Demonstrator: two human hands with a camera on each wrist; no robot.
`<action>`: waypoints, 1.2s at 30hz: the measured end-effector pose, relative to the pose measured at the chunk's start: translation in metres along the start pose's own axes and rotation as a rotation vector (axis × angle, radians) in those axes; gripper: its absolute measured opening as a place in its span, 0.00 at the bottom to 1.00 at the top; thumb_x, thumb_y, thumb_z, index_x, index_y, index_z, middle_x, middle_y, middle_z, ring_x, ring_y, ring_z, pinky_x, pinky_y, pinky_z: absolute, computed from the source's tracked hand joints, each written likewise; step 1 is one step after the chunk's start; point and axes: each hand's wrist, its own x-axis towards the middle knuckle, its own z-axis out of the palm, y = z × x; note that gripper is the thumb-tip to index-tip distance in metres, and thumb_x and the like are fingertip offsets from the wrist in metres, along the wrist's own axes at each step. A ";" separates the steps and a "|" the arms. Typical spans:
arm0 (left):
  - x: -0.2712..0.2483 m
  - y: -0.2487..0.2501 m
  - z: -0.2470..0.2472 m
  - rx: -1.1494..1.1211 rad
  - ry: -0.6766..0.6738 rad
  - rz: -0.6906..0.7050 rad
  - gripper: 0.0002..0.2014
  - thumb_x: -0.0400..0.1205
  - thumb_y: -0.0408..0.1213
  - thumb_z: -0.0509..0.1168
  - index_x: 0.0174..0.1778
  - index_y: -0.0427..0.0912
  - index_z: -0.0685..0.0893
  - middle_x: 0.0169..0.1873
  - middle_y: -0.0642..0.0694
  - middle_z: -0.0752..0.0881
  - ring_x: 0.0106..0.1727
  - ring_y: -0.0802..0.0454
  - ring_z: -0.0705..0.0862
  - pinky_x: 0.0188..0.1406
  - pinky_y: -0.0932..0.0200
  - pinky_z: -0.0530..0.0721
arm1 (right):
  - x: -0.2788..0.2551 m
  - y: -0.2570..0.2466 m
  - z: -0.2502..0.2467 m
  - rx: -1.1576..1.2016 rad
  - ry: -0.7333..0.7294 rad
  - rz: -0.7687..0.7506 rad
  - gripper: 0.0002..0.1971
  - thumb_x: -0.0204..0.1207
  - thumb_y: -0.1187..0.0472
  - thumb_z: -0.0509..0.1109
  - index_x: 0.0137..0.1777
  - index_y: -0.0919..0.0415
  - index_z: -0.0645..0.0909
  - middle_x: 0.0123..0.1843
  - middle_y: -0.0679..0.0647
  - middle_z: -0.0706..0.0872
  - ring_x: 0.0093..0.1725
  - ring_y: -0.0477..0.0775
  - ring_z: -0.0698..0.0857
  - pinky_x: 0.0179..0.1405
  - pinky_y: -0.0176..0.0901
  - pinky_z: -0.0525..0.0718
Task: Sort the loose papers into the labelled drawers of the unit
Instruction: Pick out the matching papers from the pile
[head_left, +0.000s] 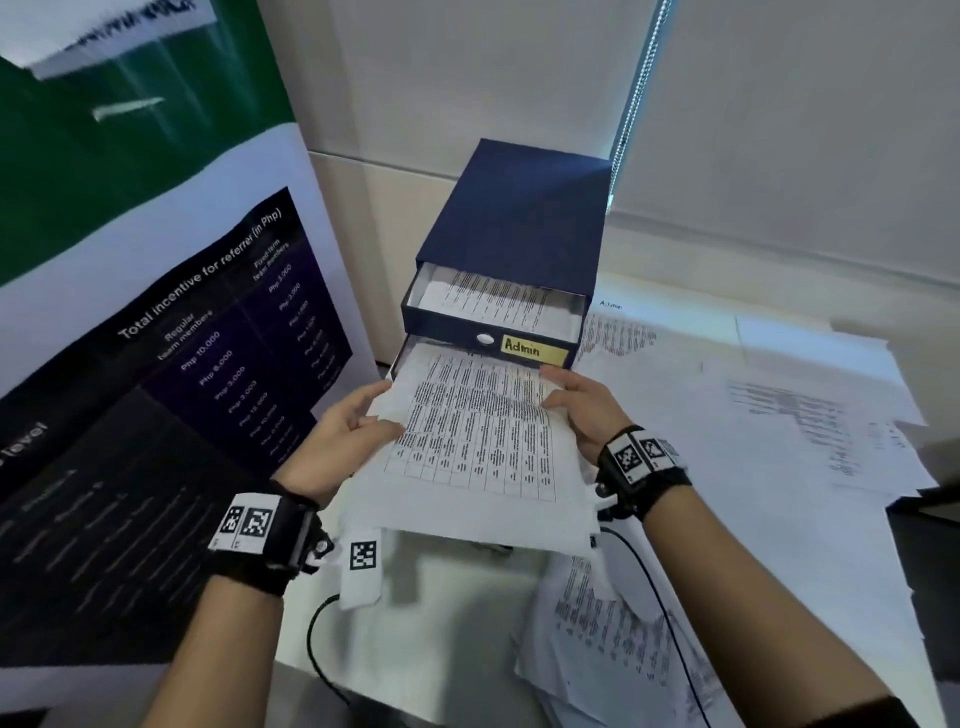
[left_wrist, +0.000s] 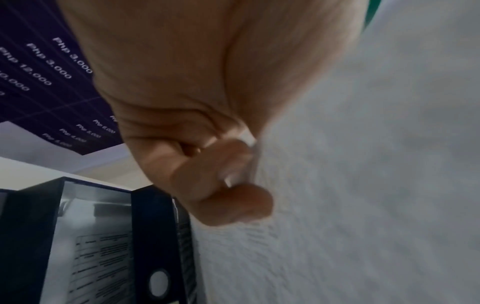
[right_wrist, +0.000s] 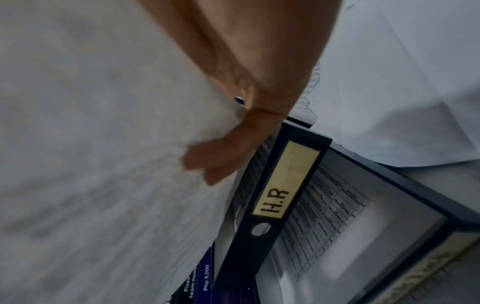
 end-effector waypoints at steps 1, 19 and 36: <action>0.004 0.000 0.000 0.011 0.025 -0.005 0.34 0.74 0.39 0.76 0.78 0.52 0.75 0.49 0.23 0.84 0.48 0.36 0.79 0.49 0.42 0.78 | 0.003 0.002 0.000 -0.006 0.038 0.007 0.20 0.74 0.74 0.70 0.62 0.54 0.84 0.62 0.64 0.86 0.46 0.61 0.86 0.47 0.48 0.85; 0.073 -0.005 0.070 0.969 -0.085 0.578 0.25 0.78 0.56 0.72 0.70 0.54 0.84 0.72 0.53 0.82 0.75 0.52 0.76 0.77 0.40 0.71 | 0.059 0.009 0.004 -0.064 0.080 0.004 0.08 0.79 0.66 0.71 0.47 0.55 0.92 0.57 0.60 0.91 0.43 0.51 0.87 0.52 0.45 0.87; 0.088 0.019 0.177 1.176 -0.054 0.613 0.07 0.83 0.46 0.65 0.46 0.49 0.86 0.39 0.51 0.85 0.42 0.53 0.81 0.46 0.56 0.79 | -0.008 0.172 -0.192 -1.135 0.434 0.288 0.47 0.66 0.41 0.80 0.81 0.52 0.63 0.81 0.61 0.59 0.78 0.68 0.65 0.70 0.63 0.75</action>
